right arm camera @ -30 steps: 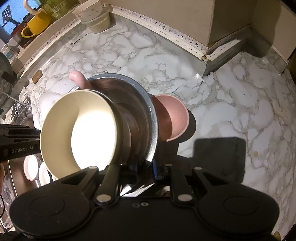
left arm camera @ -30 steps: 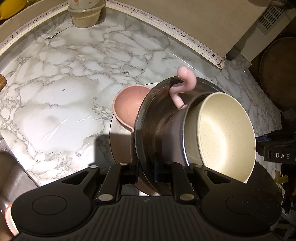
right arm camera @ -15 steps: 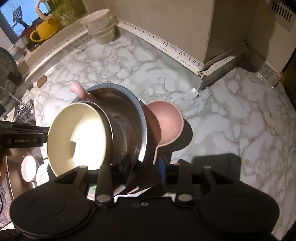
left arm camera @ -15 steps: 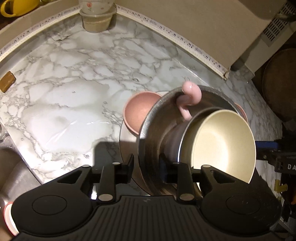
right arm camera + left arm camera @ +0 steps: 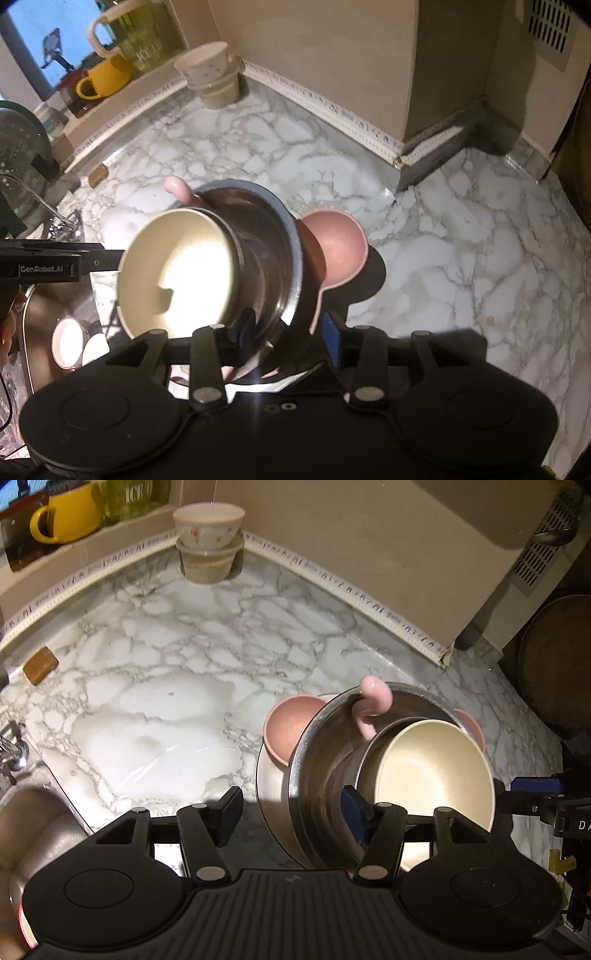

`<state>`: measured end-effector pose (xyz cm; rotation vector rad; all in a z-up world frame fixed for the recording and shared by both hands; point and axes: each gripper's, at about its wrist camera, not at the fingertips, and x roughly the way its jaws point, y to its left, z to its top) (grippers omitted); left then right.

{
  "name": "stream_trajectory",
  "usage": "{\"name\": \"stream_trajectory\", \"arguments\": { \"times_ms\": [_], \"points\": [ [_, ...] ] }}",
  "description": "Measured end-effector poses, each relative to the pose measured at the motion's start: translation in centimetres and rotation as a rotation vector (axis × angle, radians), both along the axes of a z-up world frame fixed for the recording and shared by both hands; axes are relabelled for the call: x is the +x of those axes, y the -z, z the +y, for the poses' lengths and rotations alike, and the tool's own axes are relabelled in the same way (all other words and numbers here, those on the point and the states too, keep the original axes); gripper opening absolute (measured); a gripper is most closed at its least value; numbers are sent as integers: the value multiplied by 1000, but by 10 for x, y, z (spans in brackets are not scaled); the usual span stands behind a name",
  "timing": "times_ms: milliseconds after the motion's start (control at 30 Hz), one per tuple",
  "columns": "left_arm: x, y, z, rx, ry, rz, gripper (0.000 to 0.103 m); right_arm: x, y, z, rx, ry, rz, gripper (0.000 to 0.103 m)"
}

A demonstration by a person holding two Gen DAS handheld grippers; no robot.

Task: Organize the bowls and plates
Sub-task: 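Lower the steel bowl stack onto the pink plate with both grippers, then open both grippers to release the steel bowl rim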

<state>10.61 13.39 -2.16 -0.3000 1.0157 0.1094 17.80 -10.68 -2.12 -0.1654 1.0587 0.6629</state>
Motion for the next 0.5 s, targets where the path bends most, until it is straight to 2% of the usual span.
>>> {"name": "stream_trajectory", "arguments": {
  "times_ms": [200, 233, 300, 400, 500],
  "points": [
    [-14, -16, -9, 49, 5, -66, 59, -13, -10, -5, 58, -16, -52, 48],
    [-17, -18, -10, 56, 4, -77, 61, -16, -13, -6, 70, -20, -64, 50],
    [-23, -23, -15, 89, 2, -115, 74, -23, -17, -7, 94, -25, -91, 53],
    [-32, -30, -24, 134, 16, -168, 76, -35, -19, -8, 119, -36, -137, 57],
    [-41, -34, -31, 127, 20, -202, 79, -45, -20, -9, 150, -43, -168, 59]
  ]
}}
